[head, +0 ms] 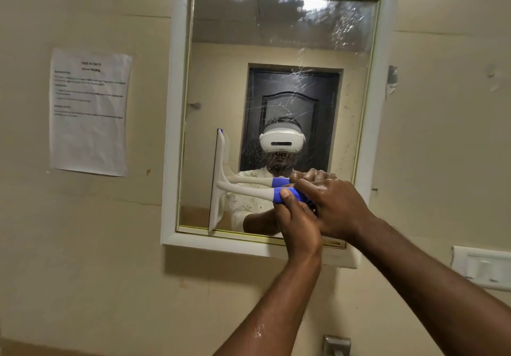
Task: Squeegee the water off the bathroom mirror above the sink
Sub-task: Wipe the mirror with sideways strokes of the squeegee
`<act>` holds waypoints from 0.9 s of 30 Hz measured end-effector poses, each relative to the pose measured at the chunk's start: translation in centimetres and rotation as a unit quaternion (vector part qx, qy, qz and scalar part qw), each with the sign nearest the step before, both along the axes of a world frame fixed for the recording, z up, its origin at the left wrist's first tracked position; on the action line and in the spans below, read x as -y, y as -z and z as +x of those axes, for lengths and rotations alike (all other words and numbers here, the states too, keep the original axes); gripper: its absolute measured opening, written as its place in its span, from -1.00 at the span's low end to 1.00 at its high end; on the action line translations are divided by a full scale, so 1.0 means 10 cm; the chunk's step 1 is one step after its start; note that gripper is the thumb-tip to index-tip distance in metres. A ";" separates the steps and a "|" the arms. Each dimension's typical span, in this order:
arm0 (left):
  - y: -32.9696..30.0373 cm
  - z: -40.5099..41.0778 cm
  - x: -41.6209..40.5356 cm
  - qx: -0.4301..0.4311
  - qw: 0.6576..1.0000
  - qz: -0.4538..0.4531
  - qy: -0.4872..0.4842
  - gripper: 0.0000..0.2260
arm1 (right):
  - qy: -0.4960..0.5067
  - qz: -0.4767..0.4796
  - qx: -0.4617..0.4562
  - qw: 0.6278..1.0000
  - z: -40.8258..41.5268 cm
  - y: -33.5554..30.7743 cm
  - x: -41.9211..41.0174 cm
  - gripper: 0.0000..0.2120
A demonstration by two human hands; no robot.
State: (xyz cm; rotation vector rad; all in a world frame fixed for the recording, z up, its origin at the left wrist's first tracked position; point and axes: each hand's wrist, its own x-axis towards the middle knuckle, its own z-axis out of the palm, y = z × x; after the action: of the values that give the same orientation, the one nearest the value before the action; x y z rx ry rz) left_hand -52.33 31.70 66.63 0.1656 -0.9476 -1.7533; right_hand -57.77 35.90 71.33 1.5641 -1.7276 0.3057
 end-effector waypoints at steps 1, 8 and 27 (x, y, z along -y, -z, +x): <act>0.00 -0.03 -0.04 0.002 1.000 0.000 0.002 -0.64 | -0.005 -0.007 0.001 1.000 -0.02 0.00 -0.05 -0.57; -0.03 -0.25 -0.45 -0.005 1.000 0.003 0.028 -0.60 | -0.004 -0.002 0.026 1.000 -0.19 -0.04 -0.47 -0.59; -0.06 -0.96 -1.62 -0.017 0.988 0.002 0.151 -0.67 | 0.125 -0.031 0.003 0.992 -0.67 -0.13 -1.80 -0.80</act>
State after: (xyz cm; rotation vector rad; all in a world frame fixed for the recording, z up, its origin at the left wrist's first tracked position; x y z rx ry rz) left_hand -61.88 47.91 67.18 -0.0067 -0.9826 -2.0283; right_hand -64.48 53.86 72.65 1.2876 -1.8760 0.2345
